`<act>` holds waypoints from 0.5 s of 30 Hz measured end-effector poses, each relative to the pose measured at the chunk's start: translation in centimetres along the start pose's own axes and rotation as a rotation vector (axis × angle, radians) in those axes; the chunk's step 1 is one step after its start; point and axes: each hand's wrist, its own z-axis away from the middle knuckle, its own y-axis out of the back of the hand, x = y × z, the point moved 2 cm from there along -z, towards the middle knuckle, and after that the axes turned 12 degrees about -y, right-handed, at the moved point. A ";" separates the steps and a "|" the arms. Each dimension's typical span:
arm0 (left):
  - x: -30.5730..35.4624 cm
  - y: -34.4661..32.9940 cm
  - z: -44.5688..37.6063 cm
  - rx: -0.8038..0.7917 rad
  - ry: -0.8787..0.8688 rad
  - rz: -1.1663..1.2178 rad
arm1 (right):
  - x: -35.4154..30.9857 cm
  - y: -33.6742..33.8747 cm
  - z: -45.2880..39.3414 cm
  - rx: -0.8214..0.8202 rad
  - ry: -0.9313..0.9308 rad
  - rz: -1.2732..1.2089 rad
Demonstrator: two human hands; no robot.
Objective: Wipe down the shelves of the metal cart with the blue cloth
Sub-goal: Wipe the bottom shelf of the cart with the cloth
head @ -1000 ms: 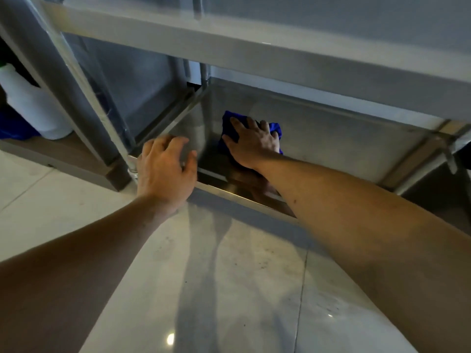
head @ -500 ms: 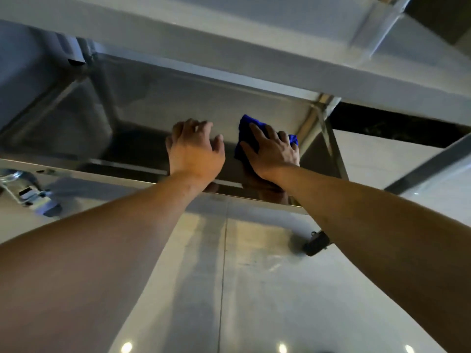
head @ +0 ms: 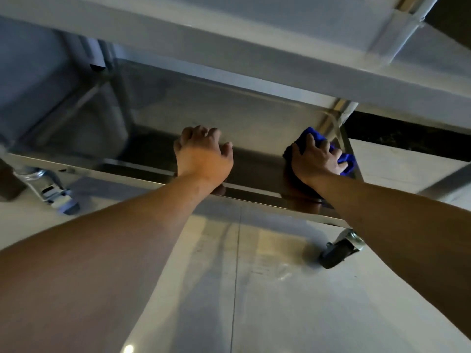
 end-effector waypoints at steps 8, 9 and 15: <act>-8.9 3.9 2.8 0.042 0.200 -0.100 | -12.5 -1.3 4.0 -0.020 0.200 -0.152; -9.7 4.1 3.3 0.043 0.211 -0.109 | -14.2 -1.5 4.8 -0.046 0.274 -0.154; -13.0 5.0 5.1 0.127 0.262 -0.101 | -23.3 -2.6 10.1 -0.154 0.686 -0.251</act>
